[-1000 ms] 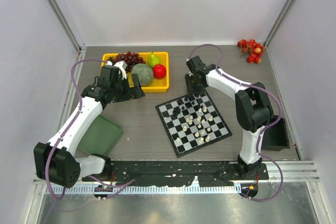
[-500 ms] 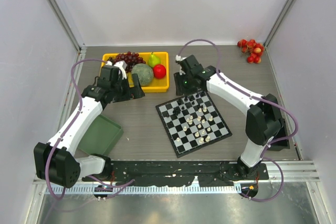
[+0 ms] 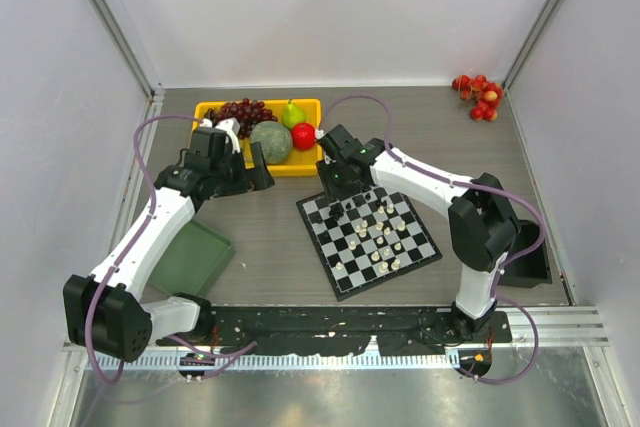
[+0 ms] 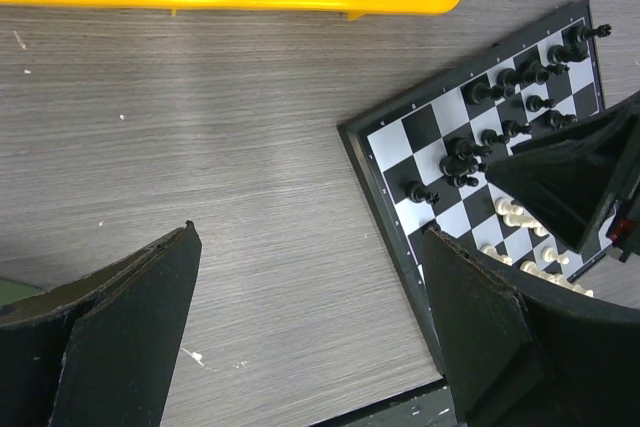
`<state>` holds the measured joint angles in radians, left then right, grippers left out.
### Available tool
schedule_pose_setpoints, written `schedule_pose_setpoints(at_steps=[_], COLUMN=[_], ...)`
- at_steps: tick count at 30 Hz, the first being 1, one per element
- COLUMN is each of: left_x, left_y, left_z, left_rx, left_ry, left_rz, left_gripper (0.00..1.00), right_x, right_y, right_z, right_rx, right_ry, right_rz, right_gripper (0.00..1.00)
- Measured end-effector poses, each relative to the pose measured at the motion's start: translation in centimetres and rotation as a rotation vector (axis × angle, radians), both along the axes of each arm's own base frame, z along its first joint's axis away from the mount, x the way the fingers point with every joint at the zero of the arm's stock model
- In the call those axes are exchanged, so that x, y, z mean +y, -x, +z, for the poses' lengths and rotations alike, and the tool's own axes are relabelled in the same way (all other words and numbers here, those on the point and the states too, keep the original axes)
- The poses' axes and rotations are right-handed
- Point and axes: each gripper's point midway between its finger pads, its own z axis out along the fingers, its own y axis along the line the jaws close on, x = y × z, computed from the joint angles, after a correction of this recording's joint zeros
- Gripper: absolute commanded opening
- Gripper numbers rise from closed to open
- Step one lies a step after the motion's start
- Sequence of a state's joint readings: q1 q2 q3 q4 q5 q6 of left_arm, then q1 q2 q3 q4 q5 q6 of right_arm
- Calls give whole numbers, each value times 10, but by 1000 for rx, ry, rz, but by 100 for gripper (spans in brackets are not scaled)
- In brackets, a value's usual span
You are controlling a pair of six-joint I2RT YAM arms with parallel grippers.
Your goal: Set up the chess pieces on the board
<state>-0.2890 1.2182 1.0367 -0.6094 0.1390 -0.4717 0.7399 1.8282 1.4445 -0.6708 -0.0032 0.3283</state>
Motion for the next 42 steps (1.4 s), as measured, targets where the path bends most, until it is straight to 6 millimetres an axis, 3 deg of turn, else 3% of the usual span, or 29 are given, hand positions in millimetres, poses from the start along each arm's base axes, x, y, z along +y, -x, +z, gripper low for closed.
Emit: schedule_pose_setpoints(at_steps=[8, 20, 26, 33, 42], left_x=[0, 0, 0, 0, 0], left_y=[1, 1, 1, 1, 1], left_z=[-2, -2, -2, -2, -2], left_rx=[3, 3, 3, 3, 3], left_ry=[-1, -1, -1, -1, -1], left_rz=[0, 0, 0, 0, 0], left_gripper=[100, 100, 100, 99, 100], right_x=[-5, -6, -8, -9, -6], right_y=[0, -2, -3, -5, -9], right_z=[-20, -35, -36, -38, -32], right_rx=[36, 59, 64, 65, 49], right_ry=[45, 65, 65, 67, 58], right_rz=[-27, -44, -57, -64, -66], right_gripper=[34, 28, 27, 17, 16])
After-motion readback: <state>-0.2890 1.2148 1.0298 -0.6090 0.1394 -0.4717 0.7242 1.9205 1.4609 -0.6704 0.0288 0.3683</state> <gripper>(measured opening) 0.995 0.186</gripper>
